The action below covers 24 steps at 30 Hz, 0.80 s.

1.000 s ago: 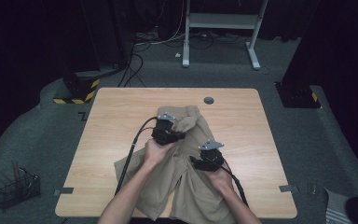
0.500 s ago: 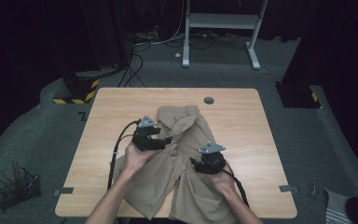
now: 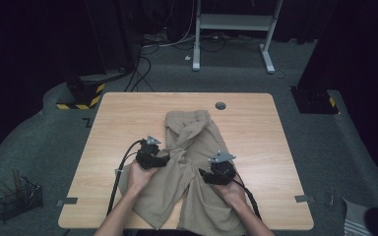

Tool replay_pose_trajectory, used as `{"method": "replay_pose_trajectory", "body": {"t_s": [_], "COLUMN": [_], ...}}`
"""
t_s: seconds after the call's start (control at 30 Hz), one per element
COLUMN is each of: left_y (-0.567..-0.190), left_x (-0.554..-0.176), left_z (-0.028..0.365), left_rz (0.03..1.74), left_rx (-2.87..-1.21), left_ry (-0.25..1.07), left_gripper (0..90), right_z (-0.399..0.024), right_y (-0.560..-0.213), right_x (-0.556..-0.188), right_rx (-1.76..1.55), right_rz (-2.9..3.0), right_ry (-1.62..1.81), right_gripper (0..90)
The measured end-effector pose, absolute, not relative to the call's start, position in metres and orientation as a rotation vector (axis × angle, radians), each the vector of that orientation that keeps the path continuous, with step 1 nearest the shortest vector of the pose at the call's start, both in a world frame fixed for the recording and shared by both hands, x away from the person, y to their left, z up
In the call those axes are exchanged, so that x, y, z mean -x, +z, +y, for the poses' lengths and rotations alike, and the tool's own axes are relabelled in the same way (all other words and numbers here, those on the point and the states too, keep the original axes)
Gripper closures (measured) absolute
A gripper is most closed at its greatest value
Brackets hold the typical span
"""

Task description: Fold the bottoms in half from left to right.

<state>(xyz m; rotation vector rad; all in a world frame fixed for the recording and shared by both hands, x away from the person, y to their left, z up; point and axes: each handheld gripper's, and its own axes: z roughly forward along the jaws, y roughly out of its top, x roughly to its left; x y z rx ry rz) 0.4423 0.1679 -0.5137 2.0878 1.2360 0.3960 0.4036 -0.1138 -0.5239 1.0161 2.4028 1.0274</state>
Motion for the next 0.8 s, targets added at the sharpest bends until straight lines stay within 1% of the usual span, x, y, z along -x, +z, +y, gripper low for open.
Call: {"method": "replay_pose_trajectory", "body": {"t_s": [0.07, 0.17, 0.23, 0.27, 0.33, 0.5, 0.6, 0.7, 0.8], "left_y": [-0.513, -0.510, -0.507, -0.504, -0.494, -0.466, -0.455, -0.461, -0.478], "left_x": [-0.452, -0.466, -0.472, -0.473, -0.466, -0.438, -0.420, -0.411, -0.415], "left_z": [0.165, 0.165, 0.165, 0.167, 0.173, 0.181, 0.175, 0.161, 0.148], "left_rz": [1.239, 1.266, 1.277, 1.282, 1.267, 1.171, 1.091, 1.051, 1.065], "left_rx": [-2.110, -2.111, -2.123, -2.113, -2.076, -1.989, -1.967, -1.993, -2.031], "left_ry": [0.431, 0.405, 0.424, 0.415, 0.385, 0.365, 0.329, 0.288, 0.273], "left_gripper": [55.3, 71.8, 82.5, 85.6, 87.4, 87.9, 87.8, 87.6, 87.3], "right_z": [-0.109, -0.100, -0.095, -0.093, -0.092, -0.094, -0.098, -0.110, -0.119], "right_y": [-0.524, -0.524, -0.524, -0.524, -0.524, -0.523, -0.516, -0.508, -0.510], "right_x": [-0.411, -0.427, -0.435, -0.438, -0.439, -0.432, -0.420, -0.404, -0.397], "right_rx": [-1.035, -1.053, -1.066, -1.070, -1.078, -1.075, -1.040, -1.002, -1.008], "right_rz": [2.393, 2.372, 2.363, 2.361, 2.360, 2.367, 2.362, 2.362, 2.396], "right_ry": [1.023, 1.014, 1.010, 1.009, 1.009, 0.997, 1.023, 1.028, 0.999], "right_gripper": [37.4, 37.4, 37.4, 37.4, 37.5, 38.2, 38.2, 38.2, 37.9]}}
